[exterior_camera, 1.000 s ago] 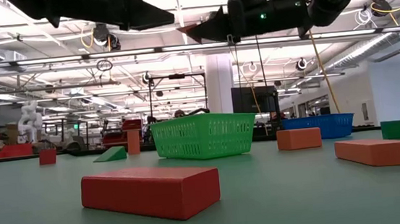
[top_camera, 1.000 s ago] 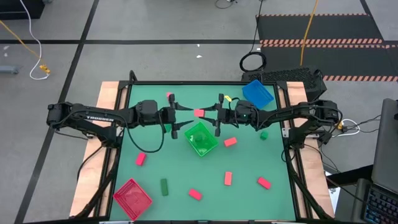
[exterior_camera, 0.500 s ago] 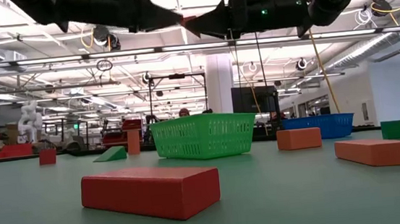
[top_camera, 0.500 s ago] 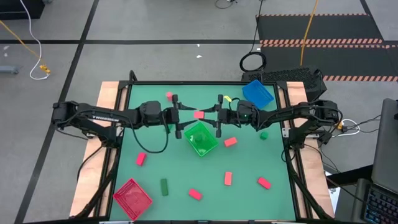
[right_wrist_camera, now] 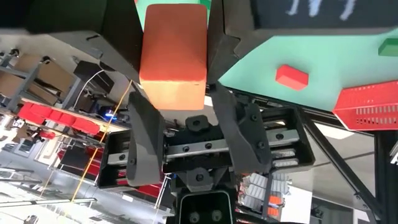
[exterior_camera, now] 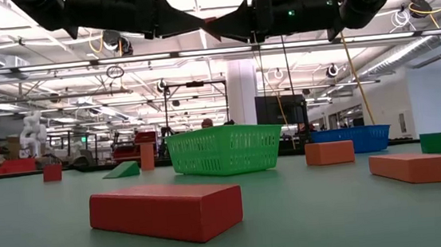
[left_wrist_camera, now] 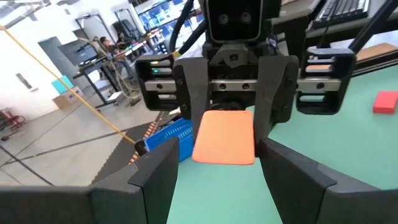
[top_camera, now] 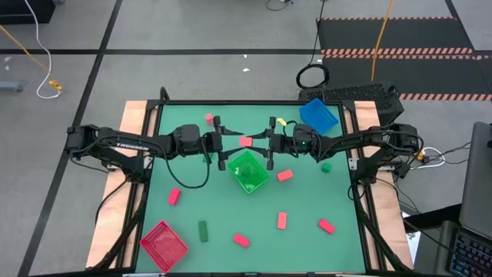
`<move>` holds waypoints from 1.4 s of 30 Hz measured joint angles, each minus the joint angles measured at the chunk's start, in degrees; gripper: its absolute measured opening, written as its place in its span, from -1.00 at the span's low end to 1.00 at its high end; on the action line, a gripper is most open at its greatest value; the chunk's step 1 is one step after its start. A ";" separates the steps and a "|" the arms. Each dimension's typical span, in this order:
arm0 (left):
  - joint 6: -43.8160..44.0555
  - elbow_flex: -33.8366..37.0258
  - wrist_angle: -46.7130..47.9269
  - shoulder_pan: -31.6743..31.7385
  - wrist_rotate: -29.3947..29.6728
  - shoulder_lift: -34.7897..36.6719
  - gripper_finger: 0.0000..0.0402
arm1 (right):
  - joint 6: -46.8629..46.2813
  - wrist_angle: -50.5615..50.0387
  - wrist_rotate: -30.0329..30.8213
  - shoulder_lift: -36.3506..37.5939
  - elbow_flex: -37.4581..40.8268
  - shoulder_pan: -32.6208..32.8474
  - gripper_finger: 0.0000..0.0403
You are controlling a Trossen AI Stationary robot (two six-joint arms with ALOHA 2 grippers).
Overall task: Sort & place blocks by color
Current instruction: Put the pink block into the red bin
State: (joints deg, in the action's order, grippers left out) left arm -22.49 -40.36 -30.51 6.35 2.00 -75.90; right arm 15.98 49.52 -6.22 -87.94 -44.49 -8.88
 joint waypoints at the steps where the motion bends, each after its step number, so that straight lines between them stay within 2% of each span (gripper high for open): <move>1: 0.10 0.00 0.00 0.00 -0.26 0.00 0.12 | -0.21 0.00 0.00 0.00 0.00 0.00 -0.39; 6: 0.60 0.00 -0.01 -0.04 -0.44 0.00 0.04 | -0.32 0.00 0.02 0.00 0.02 0.00 -0.39; 12: 0.67 0.02 0.39 -0.01 -1.00 0.04 -0.37 | -0.15 0.26 -0.20 0.00 0.13 0.00 -0.39; 18: 0.60 0.02 0.36 0.02 -1.90 0.07 -0.35 | -0.17 0.37 -0.25 0.00 0.13 0.00 -0.39; 22: 0.48 0.02 0.27 0.02 -1.80 0.07 -0.19 | -0.36 0.42 0.06 0.00 0.13 0.00 -0.39; 24: 0.44 0.02 0.36 0.02 -1.81 0.38 -0.18 | -0.33 0.45 0.35 0.00 0.11 -0.04 -0.28; 30: 0.10 0.02 0.95 0.07 -1.60 1.01 -0.38 | -0.41 0.32 5.44 0.00 0.09 -0.10 0.33; 33: 0.10 0.02 0.72 0.00 -1.84 1.29 -0.38 | -0.50 0.33 5.96 0.07 0.09 -0.09 0.49; 36: 0.32 0.02 0.87 0.00 -2.00 1.27 -0.38 | 0.64 -0.02 5.29 0.04 0.09 0.27 0.44; 42: 0.32 0.02 1.27 -0.02 -1.59 1.28 -0.33 | 1.88 -0.45 4.74 0.04 0.09 0.35 0.08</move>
State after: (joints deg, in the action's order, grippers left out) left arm -22.17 -40.34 -29.24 6.33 0.41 -74.62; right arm 17.87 49.06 -1.48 -87.90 -44.40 -8.53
